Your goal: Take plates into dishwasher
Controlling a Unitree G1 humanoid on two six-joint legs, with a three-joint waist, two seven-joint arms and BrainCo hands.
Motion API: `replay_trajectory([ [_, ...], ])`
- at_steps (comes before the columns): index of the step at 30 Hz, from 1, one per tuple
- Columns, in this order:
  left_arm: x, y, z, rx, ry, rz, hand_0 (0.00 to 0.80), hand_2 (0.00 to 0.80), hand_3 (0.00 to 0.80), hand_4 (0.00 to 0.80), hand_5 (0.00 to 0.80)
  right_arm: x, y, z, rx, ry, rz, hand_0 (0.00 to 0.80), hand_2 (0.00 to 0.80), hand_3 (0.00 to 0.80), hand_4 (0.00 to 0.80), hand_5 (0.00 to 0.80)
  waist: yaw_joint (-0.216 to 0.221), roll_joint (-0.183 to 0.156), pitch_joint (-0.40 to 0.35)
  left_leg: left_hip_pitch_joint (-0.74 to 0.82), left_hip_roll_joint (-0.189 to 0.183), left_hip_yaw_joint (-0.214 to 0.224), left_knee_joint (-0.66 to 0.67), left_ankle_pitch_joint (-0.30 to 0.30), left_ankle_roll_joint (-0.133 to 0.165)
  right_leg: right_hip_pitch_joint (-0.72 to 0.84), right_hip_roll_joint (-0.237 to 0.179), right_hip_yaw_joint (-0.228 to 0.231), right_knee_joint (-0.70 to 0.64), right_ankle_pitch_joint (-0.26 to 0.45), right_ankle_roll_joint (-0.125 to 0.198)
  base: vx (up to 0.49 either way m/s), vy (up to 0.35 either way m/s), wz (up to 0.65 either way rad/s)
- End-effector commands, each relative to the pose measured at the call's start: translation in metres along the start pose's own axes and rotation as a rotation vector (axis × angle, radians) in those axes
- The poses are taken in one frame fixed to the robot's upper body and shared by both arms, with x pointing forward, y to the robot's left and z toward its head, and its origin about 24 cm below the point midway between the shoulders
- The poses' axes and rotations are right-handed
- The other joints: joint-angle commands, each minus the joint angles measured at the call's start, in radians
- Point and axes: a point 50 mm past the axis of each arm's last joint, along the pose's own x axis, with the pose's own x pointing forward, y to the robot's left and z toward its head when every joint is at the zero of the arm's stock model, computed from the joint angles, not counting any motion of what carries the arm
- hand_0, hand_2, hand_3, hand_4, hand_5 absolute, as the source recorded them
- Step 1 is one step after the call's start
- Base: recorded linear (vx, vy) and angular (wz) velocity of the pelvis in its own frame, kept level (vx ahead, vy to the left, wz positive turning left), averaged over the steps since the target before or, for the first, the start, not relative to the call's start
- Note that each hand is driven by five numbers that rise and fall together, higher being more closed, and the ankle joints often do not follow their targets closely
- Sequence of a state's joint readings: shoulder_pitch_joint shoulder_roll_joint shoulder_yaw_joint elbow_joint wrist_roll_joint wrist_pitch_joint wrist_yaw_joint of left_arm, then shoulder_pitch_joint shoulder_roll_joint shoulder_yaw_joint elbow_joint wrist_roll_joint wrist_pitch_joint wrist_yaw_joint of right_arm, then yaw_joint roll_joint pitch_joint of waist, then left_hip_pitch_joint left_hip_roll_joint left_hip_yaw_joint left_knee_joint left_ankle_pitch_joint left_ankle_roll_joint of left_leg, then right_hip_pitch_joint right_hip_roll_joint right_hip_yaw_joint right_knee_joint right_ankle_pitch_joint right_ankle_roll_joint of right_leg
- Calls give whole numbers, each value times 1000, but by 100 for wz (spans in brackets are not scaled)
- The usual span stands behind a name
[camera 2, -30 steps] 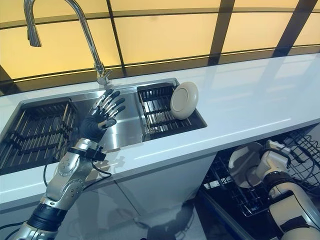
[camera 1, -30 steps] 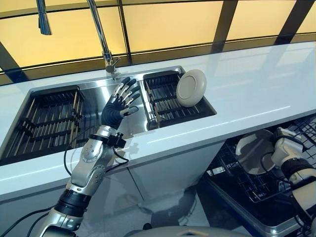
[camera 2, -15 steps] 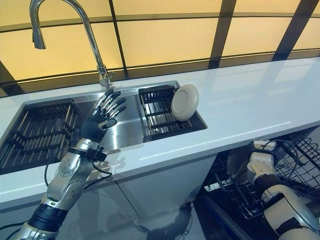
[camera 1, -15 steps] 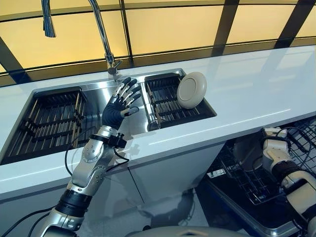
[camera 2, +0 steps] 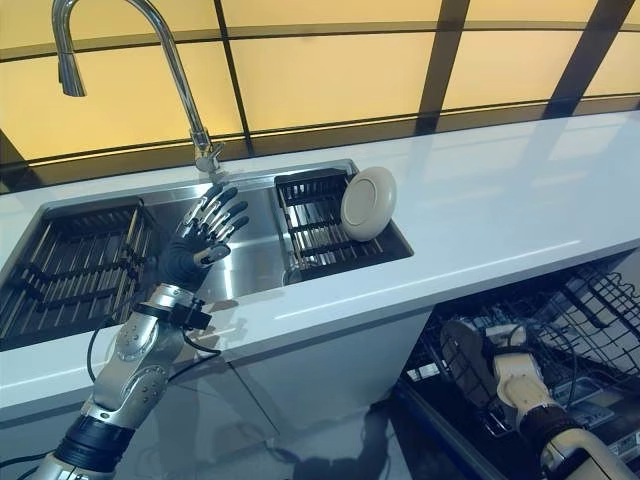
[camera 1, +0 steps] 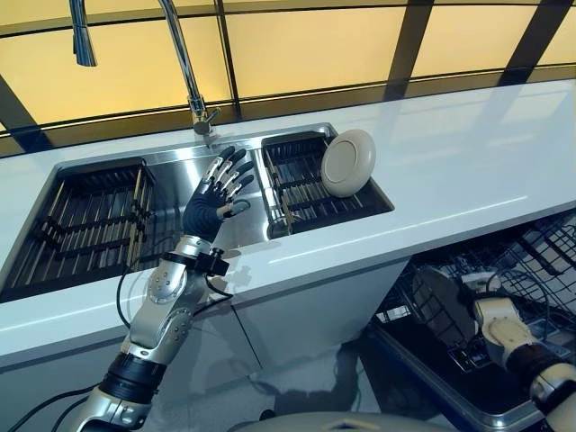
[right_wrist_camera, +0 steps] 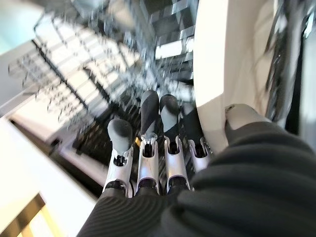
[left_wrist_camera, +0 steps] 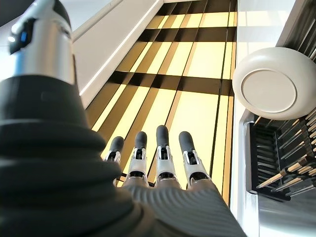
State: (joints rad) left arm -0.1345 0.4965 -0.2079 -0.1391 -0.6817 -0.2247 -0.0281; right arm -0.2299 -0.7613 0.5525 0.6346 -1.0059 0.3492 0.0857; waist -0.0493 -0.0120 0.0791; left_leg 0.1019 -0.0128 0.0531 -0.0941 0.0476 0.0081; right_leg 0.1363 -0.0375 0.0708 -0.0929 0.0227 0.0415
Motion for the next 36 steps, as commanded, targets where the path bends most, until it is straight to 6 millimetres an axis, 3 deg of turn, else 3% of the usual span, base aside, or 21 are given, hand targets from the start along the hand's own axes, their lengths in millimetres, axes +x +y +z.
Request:
replay_trajectory([
  [1, 5, -1, 27, 36, -150, -26, 0, 0, 0, 0, 0, 4, -20, -27, 3, 35, -71, 800, 800, 800, 800, 800, 3, -18, 12, 44, -32, 5, 7, -103, 72, -34, 62, -18, 6, 40, 5, 0, 0, 0],
  [7, 6, -1, 30, 39, -152, -25, 0, 0, 0, 0, 0, 2, -1, -41, 128, 81, -19, 800, 800, 800, 800, 800, -1, -24, 15, 47, -30, 4, 7, -102, 71, -31, 63, -18, 6, 41, 5, 0, 0, 0],
  [8, 6, -2, 29, 41, -152, -26, 0, 0, 0, 0, 0, 2, 1, -41, 164, 82, -22, 765, 765, 765, 765, 765, -2, -24, 16, 48, -30, 5, 7, -103, 71, -31, 64, -17, 6, 41, 5, 0, 0, 0],
  [9, 6, -2, 30, 42, -152, -25, 0, 0, 0, 0, 0, 1, 1, -42, 173, 82, -32, 436, 436, 436, 436, 436, -3, -24, 16, 48, -29, 5, 7, -103, 71, -30, 64, -16, 6, 42, 5, 0, 0, 0],
  [10, 5, -2, 30, 42, -153, -24, 0, 0, 0, 0, 0, 0, 2, -44, 190, 80, -50, 0, 0, 0, 0, 0, -5, -24, 16, 49, -29, 6, 7, -103, 71, -30, 64, -15, 6, 42, 5, 0, 0, 0],
  [22, -3, 8, 32, 59, -168, 35, 0, 0, 0, 0, 0, -17, -16, -50, 538, 71, -205, 0, 0, 0, 0, 0, -52, -18, 15, 53, -24, 19, 7, -102, 71, -34, 71, 9, 6, 45, 5, 0, 1, 0],
  [29, -5, 11, 33, 68, -171, 57, 0, 0, 0, 0, 0, -26, -25, -47, 624, 46, -279, 0, 0, 0, 0, 0, -74, -14, 13, 53, -23, 35, 7, -104, 73, -40, 74, 25, 6, 46, 6, -1, 5, -8],
  [36, -8, 14, 34, 74, -179, 73, 0, 0, 0, 0, 0, -33, -30, -61, 706, 94, -350, 0, 0, 0, 0, 0, -91, -12, 13, 53, -20, 49, 7, -104, 73, -44, 76, 37, 6, 48, 6, -4, 8, -3],
])
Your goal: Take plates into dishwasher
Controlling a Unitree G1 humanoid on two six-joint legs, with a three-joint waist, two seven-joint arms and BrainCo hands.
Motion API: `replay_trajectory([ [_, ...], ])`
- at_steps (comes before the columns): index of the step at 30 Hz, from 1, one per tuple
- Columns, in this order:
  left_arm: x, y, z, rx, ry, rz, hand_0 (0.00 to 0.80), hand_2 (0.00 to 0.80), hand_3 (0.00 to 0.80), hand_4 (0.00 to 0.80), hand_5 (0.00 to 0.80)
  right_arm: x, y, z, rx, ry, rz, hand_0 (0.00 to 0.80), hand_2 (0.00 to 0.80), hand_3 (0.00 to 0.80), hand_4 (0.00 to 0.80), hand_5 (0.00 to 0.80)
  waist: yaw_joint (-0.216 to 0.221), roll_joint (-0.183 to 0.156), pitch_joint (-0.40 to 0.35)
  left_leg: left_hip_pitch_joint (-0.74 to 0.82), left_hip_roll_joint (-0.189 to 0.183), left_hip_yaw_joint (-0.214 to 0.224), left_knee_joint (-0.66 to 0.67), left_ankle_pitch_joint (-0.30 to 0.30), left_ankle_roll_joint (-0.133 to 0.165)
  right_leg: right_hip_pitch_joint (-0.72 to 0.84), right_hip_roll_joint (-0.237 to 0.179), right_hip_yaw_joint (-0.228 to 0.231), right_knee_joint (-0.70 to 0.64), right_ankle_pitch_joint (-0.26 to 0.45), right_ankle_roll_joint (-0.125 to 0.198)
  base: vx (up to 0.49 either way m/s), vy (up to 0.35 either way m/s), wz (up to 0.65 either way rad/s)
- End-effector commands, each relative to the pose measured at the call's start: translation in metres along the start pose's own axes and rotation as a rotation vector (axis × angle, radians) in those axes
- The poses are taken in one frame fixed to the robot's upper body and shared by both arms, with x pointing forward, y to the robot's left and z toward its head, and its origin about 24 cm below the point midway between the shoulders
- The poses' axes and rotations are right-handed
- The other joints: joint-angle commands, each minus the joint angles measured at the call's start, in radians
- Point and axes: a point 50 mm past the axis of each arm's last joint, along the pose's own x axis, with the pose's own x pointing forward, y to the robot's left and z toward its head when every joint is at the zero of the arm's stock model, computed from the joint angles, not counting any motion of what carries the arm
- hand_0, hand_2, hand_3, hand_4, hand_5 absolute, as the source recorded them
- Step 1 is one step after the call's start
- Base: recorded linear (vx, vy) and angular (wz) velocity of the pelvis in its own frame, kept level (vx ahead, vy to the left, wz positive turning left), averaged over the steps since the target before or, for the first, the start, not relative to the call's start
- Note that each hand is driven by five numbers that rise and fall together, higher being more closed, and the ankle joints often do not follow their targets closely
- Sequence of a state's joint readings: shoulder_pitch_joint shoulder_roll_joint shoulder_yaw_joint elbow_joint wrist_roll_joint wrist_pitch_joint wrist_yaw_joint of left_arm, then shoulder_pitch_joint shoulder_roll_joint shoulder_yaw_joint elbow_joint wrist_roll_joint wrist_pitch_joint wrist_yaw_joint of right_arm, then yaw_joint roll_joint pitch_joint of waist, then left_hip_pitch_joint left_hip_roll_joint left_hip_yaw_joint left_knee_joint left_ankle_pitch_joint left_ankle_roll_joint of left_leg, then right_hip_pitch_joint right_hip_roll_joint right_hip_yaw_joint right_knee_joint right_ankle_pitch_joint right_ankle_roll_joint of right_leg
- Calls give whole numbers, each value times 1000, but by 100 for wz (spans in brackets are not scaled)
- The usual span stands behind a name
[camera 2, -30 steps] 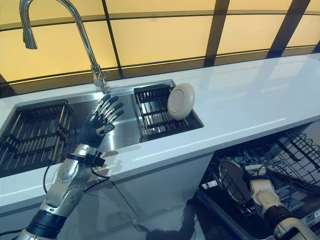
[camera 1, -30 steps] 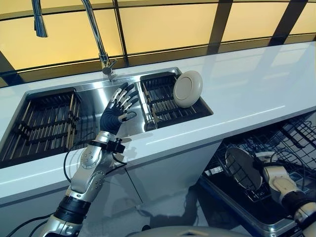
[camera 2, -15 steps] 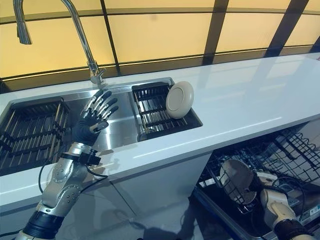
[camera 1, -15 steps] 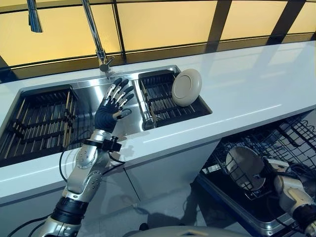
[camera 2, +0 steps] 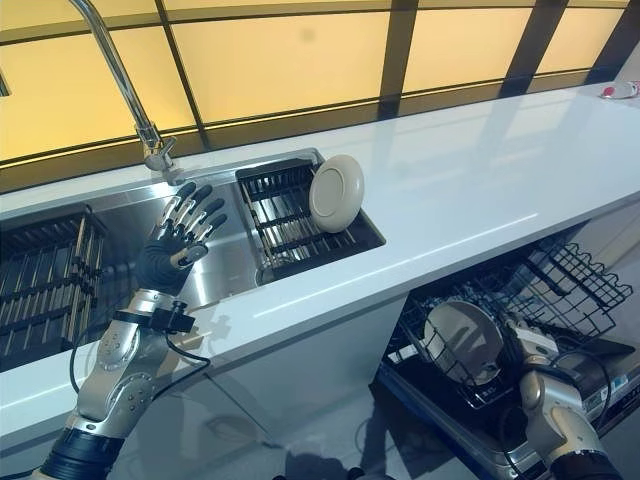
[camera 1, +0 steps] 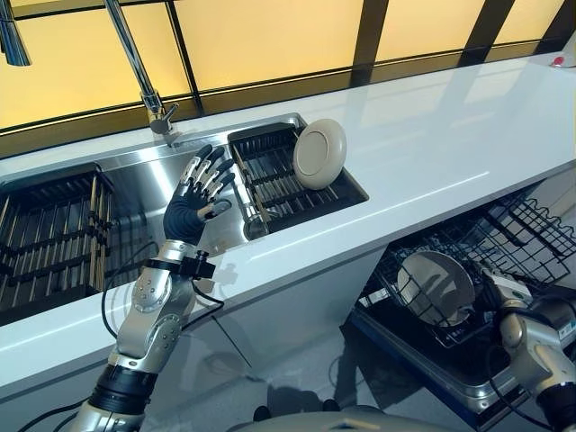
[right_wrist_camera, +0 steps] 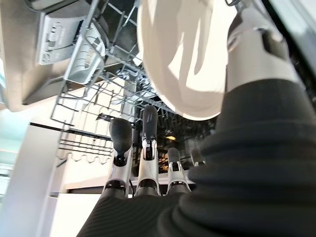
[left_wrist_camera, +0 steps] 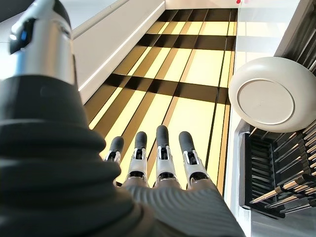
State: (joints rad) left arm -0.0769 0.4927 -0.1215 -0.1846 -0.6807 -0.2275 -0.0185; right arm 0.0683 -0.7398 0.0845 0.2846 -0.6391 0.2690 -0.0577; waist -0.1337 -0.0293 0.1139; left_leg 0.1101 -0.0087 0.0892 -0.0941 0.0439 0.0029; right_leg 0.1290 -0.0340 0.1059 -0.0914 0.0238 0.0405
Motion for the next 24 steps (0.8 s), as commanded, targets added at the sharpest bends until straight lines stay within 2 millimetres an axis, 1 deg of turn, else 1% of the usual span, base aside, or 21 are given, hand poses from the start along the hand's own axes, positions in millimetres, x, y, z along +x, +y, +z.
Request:
replay_trajectory([
  [1, 4, 2, 23, 54, -139, 2, 0, 0, 0, 0, 0, 8, -40, -3, 66, 21, -183, 0, 0, 0, 0, 0, -8, 6, -21, 45, -24, 14, 7, -101, 78, -36, 73, 3, 4, 47, 8, 0, 0, 0],
  [5, 3, 4, 25, 60, -141, 12, 0, 0, 0, 0, 0, 3, -56, -15, 129, 56, -278, 0, 0, 0, 0, 0, -18, 5, -20, 45, -24, 19, 7, -102, 79, -37, 75, 10, 4, 49, 8, -2, 8, -5],
  [9, 4, 6, 27, 65, -147, 27, 0, 0, 0, 0, 0, -2, -80, -27, 193, 85, -430, 0, 0, 0, 0, 0, -26, 5, -17, 46, -25, 18, 7, -104, 81, -39, 77, 17, 4, 51, 8, -7, 9, -6],
  [11, 4, 6, 29, 65, -156, 35, 0, 0, 0, 0, 0, -6, -93, -32, 218, 97, -516, 0, 0, 0, 0, 0, -28, 5, -15, 45, -26, 17, 7, -105, 81, -39, 78, 21, 4, 51, 8, 0, 0, 0],
  [15, 4, 9, 32, 70, -161, 50, 0, 0, 0, 0, 0, -17, -132, -41, 242, 106, -719, 0, 0, 0, 0, 0, -29, 7, -15, 43, -29, 9, 7, -107, 82, -39, 79, 25, 4, 50, 6, 0, 0, 0],
  [17, 5, 8, 32, 63, -164, 43, 0, 0, 0, 0, 0, -21, -148, -40, 248, 92, -808, 0, 0, 0, 0, 0, -24, 8, -15, 42, -31, 1, 7, -107, 83, -39, 78, 24, 4, 49, 5, 0, 0, 0],
  [19, 7, 5, 32, 60, -162, 30, 0, 0, 0, 0, 0, -26, -168, -34, 265, 59, -914, 0, 0, 0, 0, 0, -14, 8, -14, 40, -35, -8, 7, -108, 83, -38, 77, 22, 4, 48, 5, 0, 0, 0],
  [20, 8, 5, 32, 61, -163, 30, 0, 0, 0, 0, 0, -26, -169, -33, 270, 58, -918, 0, 0, 0, 0, 0, -14, 8, -14, 40, -35, -9, 7, -109, 84, -38, 77, 21, 4, 48, 5, 0, 0, 0],
  [22, 10, 2, 32, 56, -157, 13, 0, 0, 0, 0, 0, -30, -193, -20, 343, -15, -1003, 0, 0, 0, 0, 0, 1, 6, -15, 38, -39, -19, 7, -110, 84, -37, 76, 15, 4, 46, 4, 0, 0, 0],
  [24, 13, 0, 30, 57, -149, -1, 0, 0, 0, 0, 0, -32, -211, -6, 396, -86, -1039, 0, 0, 0, 0, 0, 14, 4, -14, 35, -43, -29, 7, -110, 83, -37, 74, 7, 4, 44, 3, 0, 0, 0],
])
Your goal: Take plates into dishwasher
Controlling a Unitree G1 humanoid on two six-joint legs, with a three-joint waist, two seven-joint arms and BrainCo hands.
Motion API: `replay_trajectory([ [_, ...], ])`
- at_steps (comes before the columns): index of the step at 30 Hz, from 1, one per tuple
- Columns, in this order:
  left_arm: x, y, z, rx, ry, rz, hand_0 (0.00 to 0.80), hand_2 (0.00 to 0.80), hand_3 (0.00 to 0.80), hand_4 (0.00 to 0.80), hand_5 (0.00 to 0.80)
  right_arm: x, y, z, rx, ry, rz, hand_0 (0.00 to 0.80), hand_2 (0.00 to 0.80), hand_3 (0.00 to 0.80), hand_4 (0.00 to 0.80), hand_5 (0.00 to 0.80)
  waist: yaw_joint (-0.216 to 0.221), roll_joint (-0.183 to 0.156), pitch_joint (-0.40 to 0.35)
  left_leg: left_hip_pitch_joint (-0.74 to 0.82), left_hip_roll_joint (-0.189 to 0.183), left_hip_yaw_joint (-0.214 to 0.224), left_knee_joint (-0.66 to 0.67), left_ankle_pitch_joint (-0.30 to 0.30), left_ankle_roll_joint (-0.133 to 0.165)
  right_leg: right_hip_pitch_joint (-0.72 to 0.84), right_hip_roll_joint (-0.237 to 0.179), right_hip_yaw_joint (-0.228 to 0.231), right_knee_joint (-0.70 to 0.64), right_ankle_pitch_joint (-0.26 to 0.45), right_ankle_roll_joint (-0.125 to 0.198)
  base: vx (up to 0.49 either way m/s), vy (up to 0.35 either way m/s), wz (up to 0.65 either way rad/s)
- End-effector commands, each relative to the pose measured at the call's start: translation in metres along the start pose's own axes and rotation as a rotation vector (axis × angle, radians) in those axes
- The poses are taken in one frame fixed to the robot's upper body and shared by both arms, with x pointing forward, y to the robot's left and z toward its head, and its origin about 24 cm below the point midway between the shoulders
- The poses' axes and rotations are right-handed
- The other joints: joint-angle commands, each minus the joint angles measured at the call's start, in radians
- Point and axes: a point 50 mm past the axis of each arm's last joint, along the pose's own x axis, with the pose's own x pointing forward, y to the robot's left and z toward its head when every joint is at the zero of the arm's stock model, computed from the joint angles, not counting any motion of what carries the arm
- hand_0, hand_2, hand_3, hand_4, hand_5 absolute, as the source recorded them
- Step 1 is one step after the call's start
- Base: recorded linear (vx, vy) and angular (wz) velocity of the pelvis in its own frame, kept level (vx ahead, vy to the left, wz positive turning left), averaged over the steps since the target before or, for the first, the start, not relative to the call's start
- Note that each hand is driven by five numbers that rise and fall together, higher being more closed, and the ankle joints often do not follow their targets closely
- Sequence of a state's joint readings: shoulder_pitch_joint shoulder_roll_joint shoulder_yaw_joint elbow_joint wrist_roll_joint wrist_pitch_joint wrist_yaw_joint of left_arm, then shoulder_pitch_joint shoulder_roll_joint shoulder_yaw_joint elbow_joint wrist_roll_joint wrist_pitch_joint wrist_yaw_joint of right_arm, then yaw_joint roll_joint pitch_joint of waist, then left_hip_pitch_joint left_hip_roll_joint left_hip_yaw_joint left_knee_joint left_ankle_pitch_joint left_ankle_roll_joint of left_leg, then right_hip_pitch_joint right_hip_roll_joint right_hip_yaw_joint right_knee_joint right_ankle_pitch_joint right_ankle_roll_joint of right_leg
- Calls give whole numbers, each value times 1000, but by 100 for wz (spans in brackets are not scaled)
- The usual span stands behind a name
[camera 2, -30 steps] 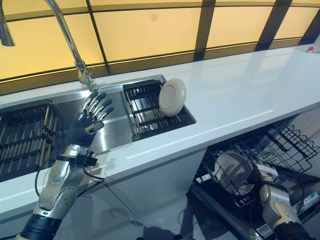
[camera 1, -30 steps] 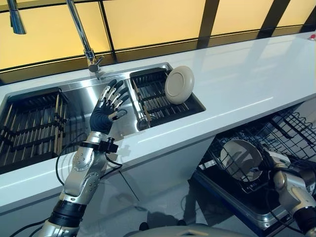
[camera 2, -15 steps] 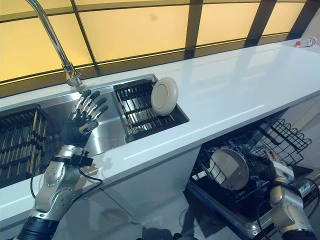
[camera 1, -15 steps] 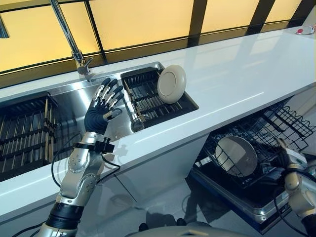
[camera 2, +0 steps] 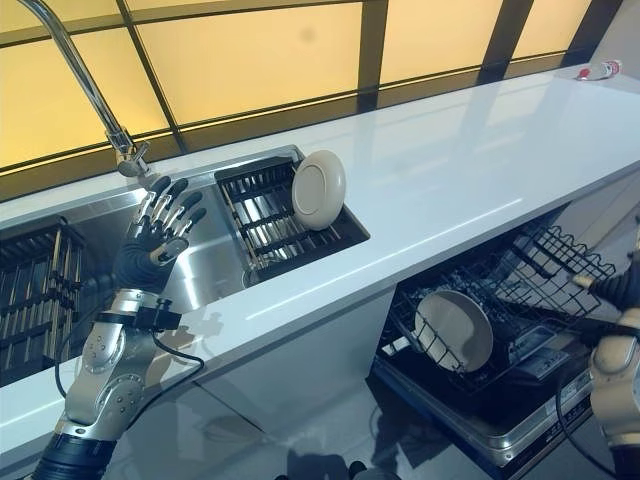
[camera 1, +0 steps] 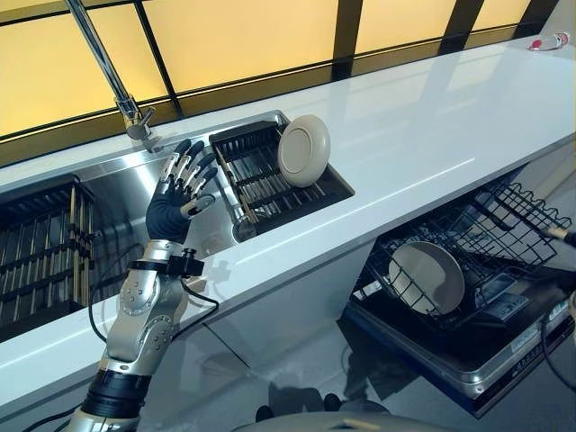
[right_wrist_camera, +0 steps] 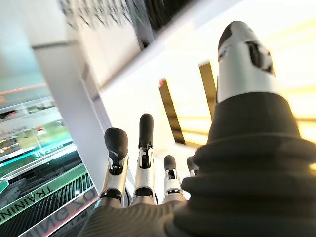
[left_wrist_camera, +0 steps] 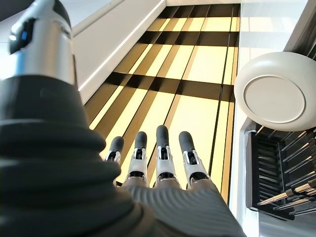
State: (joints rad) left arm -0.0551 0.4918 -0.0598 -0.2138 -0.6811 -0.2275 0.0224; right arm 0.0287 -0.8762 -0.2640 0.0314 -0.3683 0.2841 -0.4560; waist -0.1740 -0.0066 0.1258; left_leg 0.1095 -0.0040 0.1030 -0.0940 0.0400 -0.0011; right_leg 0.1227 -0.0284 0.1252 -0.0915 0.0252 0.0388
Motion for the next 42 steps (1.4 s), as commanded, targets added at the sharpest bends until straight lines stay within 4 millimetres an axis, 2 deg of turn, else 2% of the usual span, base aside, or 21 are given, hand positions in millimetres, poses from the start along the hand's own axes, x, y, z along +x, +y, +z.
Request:
replay_trajectory([
  [1, 17, -11, 18, 36, -107, -80, 0, 0, 0, 0, 0, 38, -46, 43, 156, -123, -203, 0, 0, 0, 0, 0, 58, -20, -26, 35, -49, -47, 7, -106, 86, -30, 67, -17, 4, 42, 5, 0, 0, 0],
  [6, 19, -8, 15, 46, -86, -96, 0, 0, 0, 0, 0, 55, -43, 87, 325, -211, 8, 0, 0, 0, 0, 0, 91, -34, -26, 25, -57, -74, 7, -96, 81, -28, 58, -49, 4, 40, 0, 12, -37, 5],
  [8, 19, -6, 14, 50, -74, -102, 0, 0, 0, 0, 0, 62, -42, 96, 339, -224, 74, 0, 0, 0, 0, 0, 103, -41, -27, 24, -60, -87, 7, -93, 79, -24, 54, -64, 4, 37, -3, 53, -40, 15],
  [15, 14, -1, 7, 66, -23, -144, 0, 0, 0, 0, 0, 93, -36, 107, 342, -157, 313, 0, 0, 0, 0, 0, 159, -64, -27, 10, -69, -146, 7, -73, 71, -15, 48, -112, 4, 28, -13, 81, -51, 22],
  [20, 15, -3, 7, 73, -5, -179, 0, 0, 0, 0, 0, 106, -19, 107, 352, -50, 476, 0, 0, 0, 0, 0, 200, -76, -8, -7, -74, -182, 7, -54, 67, -18, 40, -145, 4, 30, -17, 90, -51, 27],
  [24, 18, -6, 7, 83, -8, -204, 0, 0, 0, 0, 0, 118, -19, 111, 338, 0, 490, 0, 0, 0, 0, 0, 222, -73, 13, -38, -77, -200, 7, -39, 64, -42, 39, -155, 4, 35, -20, 35, -30, 20],
  [29, 28, -9, 18, 95, -80, -226, 0, 0, 0, 0, 0, 132, -33, 126, 374, 6, 416, 0, 0, 0, 0, 0, 237, -59, 78, -103, -78, -209, 7, -20, 64, -101, 37, -156, 4, 47, -22, -93, -13, 22],
  [33, 32, -10, 24, 97, -113, -223, 0, 0, 0, 0, 0, 137, -39, 131, 395, 20, 389, 0, 0, 0, 0, 0, 243, -52, 113, -135, -77, -210, 7, -10, 62, -130, 36, -161, 4, 54, -22, -64, -7, 10],
  [42, 34, -12, 22, 96, -112, -224, 0, 0, 0, 0, 0, 143, -44, 134, 409, 51, 410, 0, 0, 0, 0, 0, 250, -54, 134, -145, -77, -211, 7, -3, 56, -139, 34, -172, 4, 58, -27, 7, -4, 5],
])
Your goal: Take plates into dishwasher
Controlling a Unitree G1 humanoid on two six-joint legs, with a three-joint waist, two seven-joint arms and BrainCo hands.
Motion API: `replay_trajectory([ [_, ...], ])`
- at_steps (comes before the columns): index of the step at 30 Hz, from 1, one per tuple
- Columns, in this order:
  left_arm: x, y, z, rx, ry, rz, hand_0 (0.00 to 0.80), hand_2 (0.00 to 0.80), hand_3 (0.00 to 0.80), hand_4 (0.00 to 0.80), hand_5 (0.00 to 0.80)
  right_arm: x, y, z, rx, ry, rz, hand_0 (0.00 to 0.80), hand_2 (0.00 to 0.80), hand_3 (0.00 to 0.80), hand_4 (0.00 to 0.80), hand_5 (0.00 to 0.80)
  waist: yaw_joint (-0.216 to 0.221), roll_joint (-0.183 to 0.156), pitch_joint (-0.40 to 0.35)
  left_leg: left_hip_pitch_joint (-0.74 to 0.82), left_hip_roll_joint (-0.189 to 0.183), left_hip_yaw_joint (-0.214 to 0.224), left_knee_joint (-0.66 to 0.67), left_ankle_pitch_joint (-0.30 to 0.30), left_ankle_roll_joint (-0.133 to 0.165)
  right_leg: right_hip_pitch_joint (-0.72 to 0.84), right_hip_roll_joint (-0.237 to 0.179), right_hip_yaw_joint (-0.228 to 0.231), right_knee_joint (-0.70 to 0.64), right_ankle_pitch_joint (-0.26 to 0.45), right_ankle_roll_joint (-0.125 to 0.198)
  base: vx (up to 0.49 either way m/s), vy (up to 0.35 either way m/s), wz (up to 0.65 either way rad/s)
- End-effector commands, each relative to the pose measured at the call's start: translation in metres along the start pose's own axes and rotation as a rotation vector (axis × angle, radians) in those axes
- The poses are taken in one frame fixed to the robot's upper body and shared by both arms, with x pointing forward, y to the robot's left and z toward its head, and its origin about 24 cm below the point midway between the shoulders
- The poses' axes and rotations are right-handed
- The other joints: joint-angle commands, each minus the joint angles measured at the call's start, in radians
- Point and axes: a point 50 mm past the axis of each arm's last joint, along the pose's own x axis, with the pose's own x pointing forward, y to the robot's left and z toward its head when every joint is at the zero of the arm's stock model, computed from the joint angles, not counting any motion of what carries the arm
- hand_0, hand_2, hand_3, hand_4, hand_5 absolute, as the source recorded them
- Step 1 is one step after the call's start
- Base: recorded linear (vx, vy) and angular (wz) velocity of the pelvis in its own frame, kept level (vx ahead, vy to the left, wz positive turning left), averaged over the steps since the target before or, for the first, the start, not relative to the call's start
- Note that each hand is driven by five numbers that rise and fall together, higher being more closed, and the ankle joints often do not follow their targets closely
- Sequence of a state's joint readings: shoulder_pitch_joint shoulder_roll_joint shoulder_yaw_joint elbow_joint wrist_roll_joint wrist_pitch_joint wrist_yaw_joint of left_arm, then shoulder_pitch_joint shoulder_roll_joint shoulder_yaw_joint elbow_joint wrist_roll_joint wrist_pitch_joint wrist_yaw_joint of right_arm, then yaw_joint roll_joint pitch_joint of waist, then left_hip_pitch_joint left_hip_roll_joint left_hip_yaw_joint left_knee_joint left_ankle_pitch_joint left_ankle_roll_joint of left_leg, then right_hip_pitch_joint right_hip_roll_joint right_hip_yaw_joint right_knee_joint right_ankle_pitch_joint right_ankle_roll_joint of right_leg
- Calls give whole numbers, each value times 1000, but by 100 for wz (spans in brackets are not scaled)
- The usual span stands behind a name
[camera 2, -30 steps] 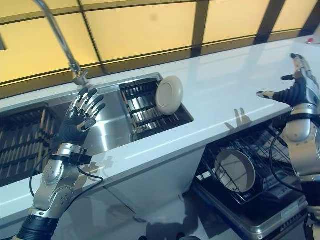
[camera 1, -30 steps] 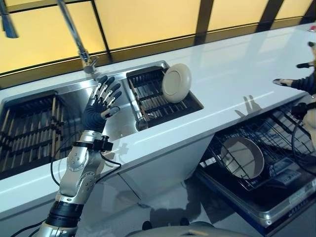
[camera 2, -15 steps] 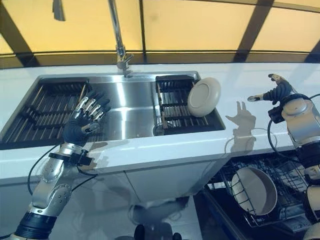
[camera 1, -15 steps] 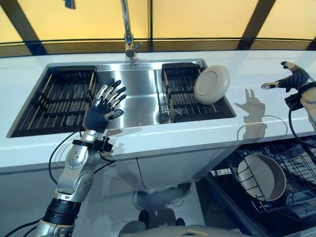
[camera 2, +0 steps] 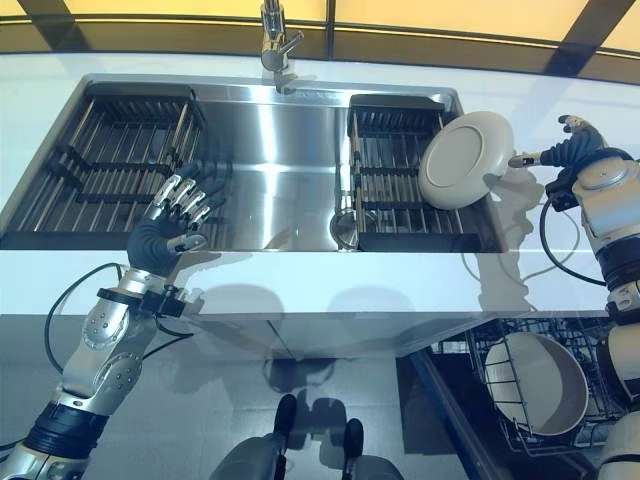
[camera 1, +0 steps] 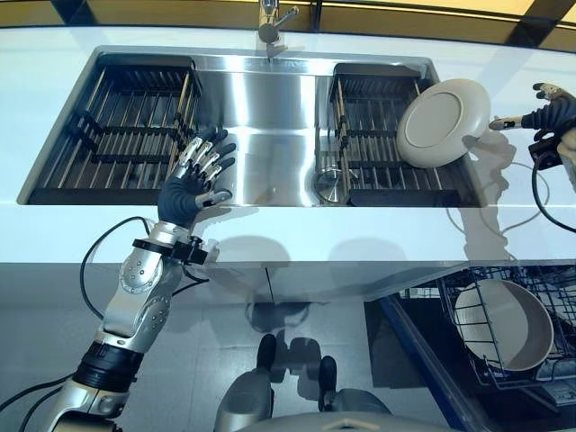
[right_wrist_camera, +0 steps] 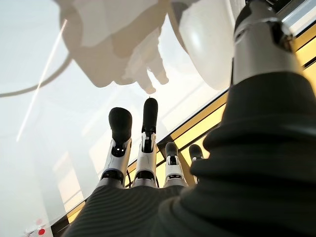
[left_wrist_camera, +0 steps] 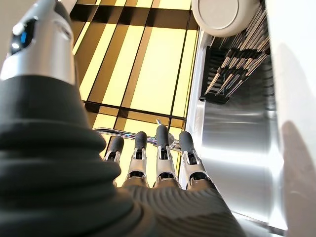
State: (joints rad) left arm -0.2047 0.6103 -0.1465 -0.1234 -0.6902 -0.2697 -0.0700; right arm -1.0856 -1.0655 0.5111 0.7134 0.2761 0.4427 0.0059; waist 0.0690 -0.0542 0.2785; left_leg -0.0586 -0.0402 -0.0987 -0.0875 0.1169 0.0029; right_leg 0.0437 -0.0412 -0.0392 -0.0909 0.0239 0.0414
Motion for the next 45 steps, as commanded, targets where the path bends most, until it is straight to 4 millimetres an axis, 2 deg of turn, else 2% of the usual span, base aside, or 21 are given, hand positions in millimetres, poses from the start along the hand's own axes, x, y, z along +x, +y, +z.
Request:
replay_trajectory([
  [1, 7, -3, 13, 13, -85, -24, 0, 0, 0, 0, 0, -4, -31, 38, 5, -84, -83, 0, 0, 0, 0, 0, 6, -6, -17, 22, -40, -9, 0, -80, 52, -61, 47, -7, 4, 60, -30, 0, 0, 0],
  [15, 12, -8, 14, 12, -101, -28, 0, 0, 0, 0, 0, -1, -10, 53, 51, -115, 11, 0, 0, 0, 0, 0, 12, -5, 4, 16, -42, -7, 0, -76, 45, -66, 45, -17, 4, 62, -32, -6, 1, 1],
  [26, 11, -10, 10, 9, -90, -25, 0, 0, 0, 0, 0, 0, 0, 50, 29, -60, 81, 0, 0, 0, 0, 0, 19, -14, -12, 29, -44, -15, 0, -75, 41, -51, 46, -23, 4, 60, -33, 0, 0, 0],
  [40, 14, -12, 13, 9, -112, -8, 0, 0, 0, 0, 0, 2, 23, 53, 41, 21, 149, 0, 0, 0, 0, 0, 34, -10, -2, 18, -46, -23, 0, -67, 36, -58, 43, -35, 4, 62, -32, -13, 4, 1],
  [41, 14, -12, 13, 11, -116, -5, 0, 0, 0, 0, 0, 2, 23, 52, 30, 29, 142, 66, 66, 66, 66, 66, 35, -9, -1, 16, -46, -24, 0, -66, 35, -60, 43, -36, 4, 62, -31, -20, 16, 4],
  [43, 14, -12, 13, 10, -118, -1, 0, 0, 0, 0, 0, 3, 23, 51, 27, 28, 131, 342, 342, 342, 342, 342, 37, -7, 1, 15, -47, -25, 0, -65, 35, -61, 42, -37, 4, 62, -31, 0, 0, 0],
  [44, 14, -12, 14, 9, -120, 2, 0, 0, 0, 0, 0, 3, 23, 53, 26, 20, 112, 634, 634, 634, 634, 634, 38, -5, 3, 14, -47, -25, 0, -64, 36, -62, 42, -38, 4, 63, -31, 0, 0, 0],
  [45, 14, -11, 14, 8, -122, 3, 0, 0, 0, 0, 0, 3, 22, 54, 27, 10, 97, 800, 800, 800, 800, 800, 39, -4, 4, 12, -47, -25, 0, -64, 36, -63, 41, -39, 4, 63, -31, 0, 0, 0],
])
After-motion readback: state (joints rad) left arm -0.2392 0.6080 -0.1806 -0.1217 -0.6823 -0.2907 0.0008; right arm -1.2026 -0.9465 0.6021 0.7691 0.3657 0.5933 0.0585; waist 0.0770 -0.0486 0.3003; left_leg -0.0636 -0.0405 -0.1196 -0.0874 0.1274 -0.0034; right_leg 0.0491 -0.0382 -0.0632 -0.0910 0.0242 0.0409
